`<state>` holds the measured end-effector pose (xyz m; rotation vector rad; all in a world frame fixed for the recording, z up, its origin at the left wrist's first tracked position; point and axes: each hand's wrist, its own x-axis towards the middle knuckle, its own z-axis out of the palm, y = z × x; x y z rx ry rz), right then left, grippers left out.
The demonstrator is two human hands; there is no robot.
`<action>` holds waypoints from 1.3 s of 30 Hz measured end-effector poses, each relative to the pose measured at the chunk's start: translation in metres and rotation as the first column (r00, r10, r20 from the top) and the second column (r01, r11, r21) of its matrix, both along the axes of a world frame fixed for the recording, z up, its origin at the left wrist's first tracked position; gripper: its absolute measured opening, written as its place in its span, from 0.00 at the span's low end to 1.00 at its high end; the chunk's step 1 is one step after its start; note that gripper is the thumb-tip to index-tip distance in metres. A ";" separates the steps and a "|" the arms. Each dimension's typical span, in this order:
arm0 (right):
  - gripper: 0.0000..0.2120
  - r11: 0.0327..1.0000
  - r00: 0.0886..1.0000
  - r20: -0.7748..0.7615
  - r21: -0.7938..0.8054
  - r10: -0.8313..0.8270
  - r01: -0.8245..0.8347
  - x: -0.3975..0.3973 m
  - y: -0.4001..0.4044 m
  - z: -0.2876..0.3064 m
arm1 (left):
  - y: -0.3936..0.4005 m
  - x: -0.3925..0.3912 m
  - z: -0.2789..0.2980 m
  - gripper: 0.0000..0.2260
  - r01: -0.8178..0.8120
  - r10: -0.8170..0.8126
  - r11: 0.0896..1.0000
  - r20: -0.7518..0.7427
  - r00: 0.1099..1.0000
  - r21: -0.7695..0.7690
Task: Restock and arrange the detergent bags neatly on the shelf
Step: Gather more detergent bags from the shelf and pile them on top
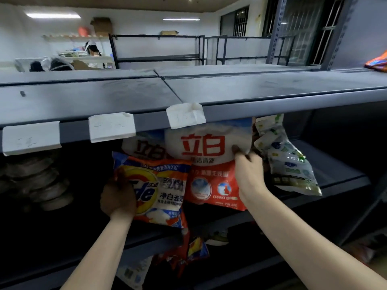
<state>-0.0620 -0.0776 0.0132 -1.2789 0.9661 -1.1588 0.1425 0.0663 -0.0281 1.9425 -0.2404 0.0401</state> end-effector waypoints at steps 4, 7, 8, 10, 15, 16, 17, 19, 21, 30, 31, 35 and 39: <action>0.19 0.989 0.992 -0.072 -0.118 -0.100 0.091 -0.051 -0.014 0.013 | -0.022 -0.053 0.011 0.24 0.005 -0.005 1.000 0.039 0.999 -0.010; 0.17 0.970 0.975 -0.069 -0.137 -0.213 0.202 -0.094 -0.024 0.013 | -0.043 -0.091 0.020 0.22 0.023 -0.017 0.993 0.060 0.998 -0.115; 0.14 0.962 0.967 -0.056 -0.133 -0.248 0.239 -0.109 -0.027 0.014 | -0.051 -0.104 0.022 0.22 0.039 -0.031 0.990 0.067 0.997 -0.134; 0.12 0.938 0.944 -0.058 -0.150 -0.325 0.314 -0.141 -0.034 0.015 | -0.067 -0.129 0.027 0.22 0.064 -0.055 0.986 0.065 0.996 -0.155; 0.14 0.883 0.888 -0.099 -0.196 -0.450 0.426 -0.226 -0.057 0.019 | -0.104 -0.204 0.038 0.17 0.098 -0.092 0.988 0.053 0.994 -0.122; 0.14 0.875 0.878 -0.103 -0.193 -0.467 0.443 -0.244 -0.061 0.021 | -0.112 -0.220 0.039 0.17 0.106 -0.100 0.989 0.063 0.993 -0.107; 0.13 0.868 0.870 -0.102 -0.193 -0.482 0.458 -0.263 -0.066 0.022 | -0.119 -0.236 0.041 0.17 0.114 -0.107 0.988 0.075 0.991 -0.099; 0.13 0.854 0.859 -0.078 -0.187 -0.506 0.486 -0.302 -0.076 0.024 | -0.136 -0.268 0.040 0.17 0.137 -0.128 0.985 0.092 0.987 -0.101; 0.12 0.838 0.847 -0.051 -0.191 -0.528 0.511 -0.340 -0.085 0.027 | -0.151 -0.302 0.039 0.17 0.161 -0.150 0.980 0.094 0.984 -0.117; 0.11 0.755 0.773 -0.007 -0.217 -0.635 0.619 -0.485 -0.131 0.031 | -0.222 -0.446 0.060 0.19 0.238 -0.224 0.938 0.085 0.971 -0.251; 0.11 0.750 0.769 0.015 -0.206 -0.639 0.628 -0.497 -0.136 0.032 | -0.230 -0.457 0.062 0.18 0.253 -0.239 0.933 0.085 0.967 -0.256; 0.10 0.711 0.732 0.069 -0.193 -0.678 0.676 -0.538 -0.154 0.032 | -0.261 -0.498 0.070 0.18 0.340 -0.330 0.898 0.084 0.940 -0.280; 0.10 0.655 0.674 0.080 -0.178 -0.734 0.735 -0.570 -0.173 0.034 | -0.294 -0.531 0.073 0.22 0.406 -0.395 0.852 0.104 0.913 -0.331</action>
